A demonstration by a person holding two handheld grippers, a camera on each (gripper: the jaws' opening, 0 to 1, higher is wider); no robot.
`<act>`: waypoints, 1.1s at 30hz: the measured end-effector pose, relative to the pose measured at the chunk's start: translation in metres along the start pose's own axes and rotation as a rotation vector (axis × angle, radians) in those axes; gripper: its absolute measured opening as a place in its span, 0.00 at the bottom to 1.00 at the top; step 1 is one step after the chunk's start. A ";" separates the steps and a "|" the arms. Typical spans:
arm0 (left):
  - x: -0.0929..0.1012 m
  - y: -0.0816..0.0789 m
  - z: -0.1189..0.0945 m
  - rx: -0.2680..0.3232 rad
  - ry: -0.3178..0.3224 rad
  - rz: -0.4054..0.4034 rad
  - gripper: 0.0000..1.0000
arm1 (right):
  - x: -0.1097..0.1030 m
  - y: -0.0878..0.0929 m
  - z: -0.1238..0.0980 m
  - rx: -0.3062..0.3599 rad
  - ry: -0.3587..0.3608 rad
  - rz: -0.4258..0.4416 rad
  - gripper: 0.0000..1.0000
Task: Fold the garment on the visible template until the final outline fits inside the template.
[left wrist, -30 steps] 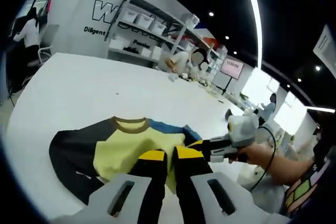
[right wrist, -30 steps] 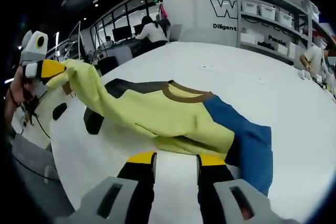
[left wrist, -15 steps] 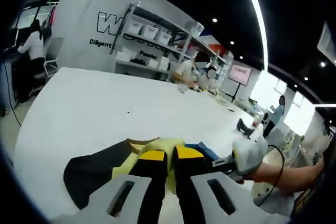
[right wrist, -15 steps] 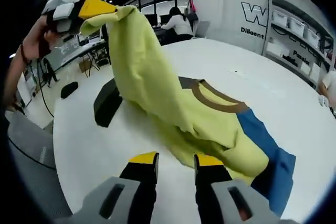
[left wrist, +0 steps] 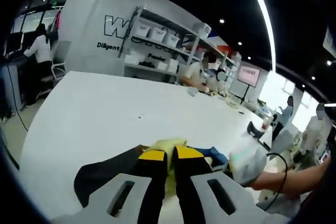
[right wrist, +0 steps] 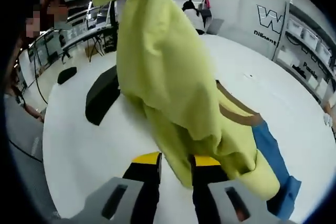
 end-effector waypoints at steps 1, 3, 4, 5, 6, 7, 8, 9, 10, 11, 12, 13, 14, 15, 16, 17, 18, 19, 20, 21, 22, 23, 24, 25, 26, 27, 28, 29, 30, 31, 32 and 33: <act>0.000 0.000 0.000 0.000 0.000 0.000 0.00 | 0.000 0.001 0.002 -0.005 0.001 -0.007 0.15; 0.001 -0.001 0.000 0.002 0.001 0.000 0.00 | 0.000 0.003 0.006 -0.017 0.006 -0.026 0.13; 0.001 -0.001 0.000 0.004 0.002 -0.001 0.00 | 0.000 0.002 0.006 -0.011 0.005 -0.024 0.12; 0.001 -0.001 0.000 0.005 0.004 0.000 0.00 | -0.001 0.002 0.006 -0.005 0.004 -0.022 0.09; 0.001 -0.001 0.000 0.005 0.003 0.002 0.00 | -0.001 0.003 0.005 -0.013 0.006 -0.022 0.07; 0.001 -0.001 0.000 0.004 0.002 0.006 0.00 | -0.001 0.004 0.005 -0.019 0.007 -0.016 0.04; 0.001 0.000 0.000 0.001 0.001 0.008 0.00 | 0.001 0.004 0.006 -0.025 0.017 -0.012 0.01; 0.001 0.000 0.000 0.000 0.001 0.009 0.00 | 0.002 0.003 0.007 -0.022 0.020 -0.014 0.00; 0.000 0.000 0.000 0.001 0.002 0.009 0.00 | 0.002 0.003 0.006 -0.024 0.020 -0.012 0.00; 0.000 0.001 0.000 0.003 0.003 0.005 0.00 | 0.004 0.003 0.006 -0.027 0.019 -0.006 0.00; -0.001 0.002 0.000 0.002 0.002 0.004 0.00 | 0.005 0.003 0.007 -0.027 0.020 -0.002 0.00; -0.001 0.002 0.000 0.001 0.000 0.003 0.00 | 0.005 0.003 0.007 -0.028 0.021 -0.003 0.00; -0.001 0.002 0.000 0.001 -0.002 0.003 0.00 | 0.004 0.003 0.006 -0.029 0.022 -0.005 0.00; -0.001 0.003 0.000 0.001 -0.002 0.003 0.00 | 0.005 0.003 0.006 -0.032 0.023 -0.006 0.00; -0.002 0.003 0.000 0.001 -0.003 0.003 0.00 | 0.005 0.003 0.005 -0.034 0.024 -0.007 0.00; -0.002 0.004 0.000 0.000 -0.006 0.003 0.00 | 0.003 0.005 0.002 -0.040 0.022 -0.002 0.00; -0.002 0.005 -0.002 -0.001 -0.009 0.006 0.00 | 0.002 0.008 -0.005 -0.046 0.009 0.025 0.00; -0.001 0.007 -0.003 -0.002 -0.009 0.006 0.00 | 0.003 0.009 -0.007 -0.046 0.007 0.040 0.00; -0.001 0.008 -0.003 -0.003 -0.008 0.004 0.00 | 0.003 0.010 -0.010 -0.045 0.005 0.053 0.00; -0.001 0.009 -0.004 -0.005 -0.007 0.001 0.00 | 0.005 0.012 -0.014 -0.047 0.005 0.064 0.00; 0.000 0.012 -0.005 -0.006 -0.005 -0.001 0.00 | 0.006 0.012 -0.017 -0.051 0.005 0.070 0.00; 0.000 0.014 -0.005 -0.008 -0.005 -0.002 0.00 | 0.008 0.013 -0.021 -0.051 0.001 0.074 0.00; 0.000 0.016 -0.005 -0.011 -0.005 -0.003 0.00 | 0.009 0.013 -0.025 -0.047 -0.001 0.080 0.00; 0.001 0.020 -0.006 -0.022 -0.004 -0.004 0.00 | 0.011 0.012 -0.029 -0.043 -0.004 0.100 0.00; 0.001 0.022 -0.006 -0.028 -0.005 -0.002 0.00 | 0.012 0.012 -0.034 -0.042 -0.008 0.112 0.00; 0.001 0.024 -0.007 -0.035 -0.007 0.002 0.00 | 0.014 0.011 -0.039 -0.037 -0.010 0.126 0.00; 0.001 0.025 -0.008 -0.039 -0.008 0.006 0.00 | 0.016 0.011 -0.043 -0.033 -0.008 0.134 0.00; 0.001 0.027 -0.010 -0.045 -0.009 0.009 0.00 | 0.019 0.011 -0.047 -0.032 -0.005 0.139 0.00; 0.001 0.028 -0.011 -0.051 -0.010 0.012 0.00 | 0.021 0.012 -0.051 -0.034 -0.004 0.147 0.00; 0.001 0.030 -0.013 -0.057 -0.012 0.014 0.00 | 0.023 0.012 -0.055 -0.033 -0.001 0.157 0.00; 0.001 0.032 -0.014 -0.061 -0.015 0.015 0.00 | 0.024 0.012 -0.058 -0.028 0.002 0.167 0.00; 0.001 0.034 -0.017 -0.065 -0.017 0.015 0.00 | 0.026 0.013 -0.063 -0.025 0.002 0.174 0.00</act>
Point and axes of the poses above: the point that each gripper's makers call its tool centre point, and the gripper's own axes: z roughly forward along the fingers, x roughly to its right, y roughly out of its underside, the point moved 1 cm from there along -z, roughly backward along the fingers, and after that the axes turned 12 degrees about y, right-handed, at the moved point
